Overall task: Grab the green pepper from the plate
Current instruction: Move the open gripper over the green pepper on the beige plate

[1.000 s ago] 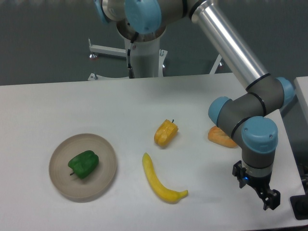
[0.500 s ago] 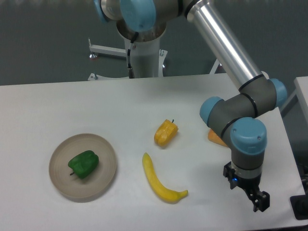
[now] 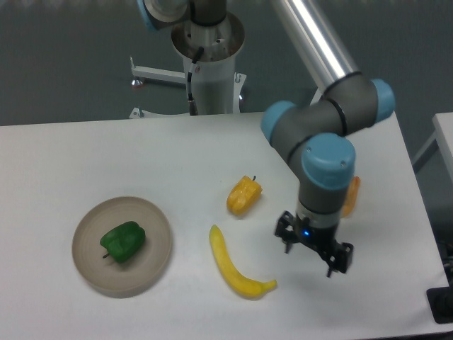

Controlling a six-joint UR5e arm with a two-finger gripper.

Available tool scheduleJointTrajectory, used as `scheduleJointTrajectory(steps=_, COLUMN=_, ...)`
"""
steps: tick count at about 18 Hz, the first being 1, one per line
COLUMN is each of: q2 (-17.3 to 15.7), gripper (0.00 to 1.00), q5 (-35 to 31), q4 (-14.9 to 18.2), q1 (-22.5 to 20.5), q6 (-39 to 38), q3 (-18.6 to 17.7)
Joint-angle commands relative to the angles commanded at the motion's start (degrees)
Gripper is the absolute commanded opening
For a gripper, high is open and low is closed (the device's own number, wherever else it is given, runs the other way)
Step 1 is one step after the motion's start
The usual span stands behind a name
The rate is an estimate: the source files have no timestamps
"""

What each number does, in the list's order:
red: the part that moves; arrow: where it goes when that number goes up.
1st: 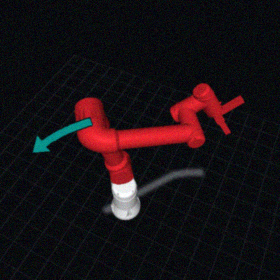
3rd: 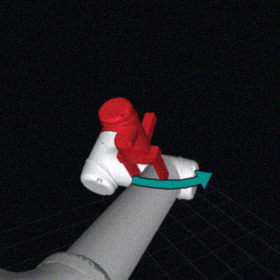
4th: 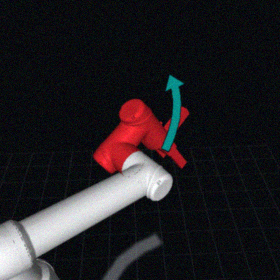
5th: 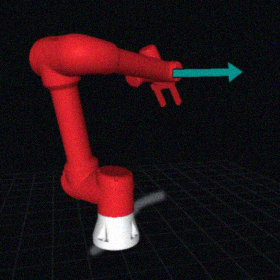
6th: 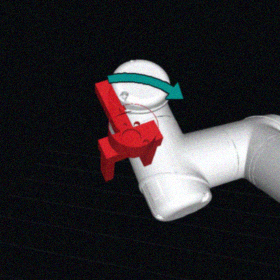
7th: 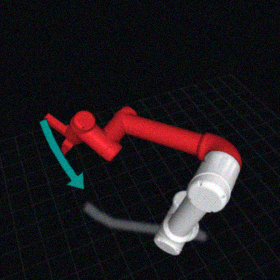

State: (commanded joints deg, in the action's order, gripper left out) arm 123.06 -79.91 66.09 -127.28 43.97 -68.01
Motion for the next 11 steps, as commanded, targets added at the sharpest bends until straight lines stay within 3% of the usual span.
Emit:
scheduleJointTrajectory(steps=2, q2=-1.8, gripper=1.00, q5=0.5, q4=-0.5, q1=2.5, q6=-3.5, q3=-2.5)
scheduleJointTrajectory(steps=6, q2=-1.4, gripper=1.00, q5=0.4, q4=-0.6, q1=9.2, q6=-4.9, q3=-3.0)
scheduleJointTrajectory(steps=11, q2=-1.6, gripper=1.00, q5=0.5, q4=-0.8, q1=13.9, q6=-4.4, q3=-6.1)
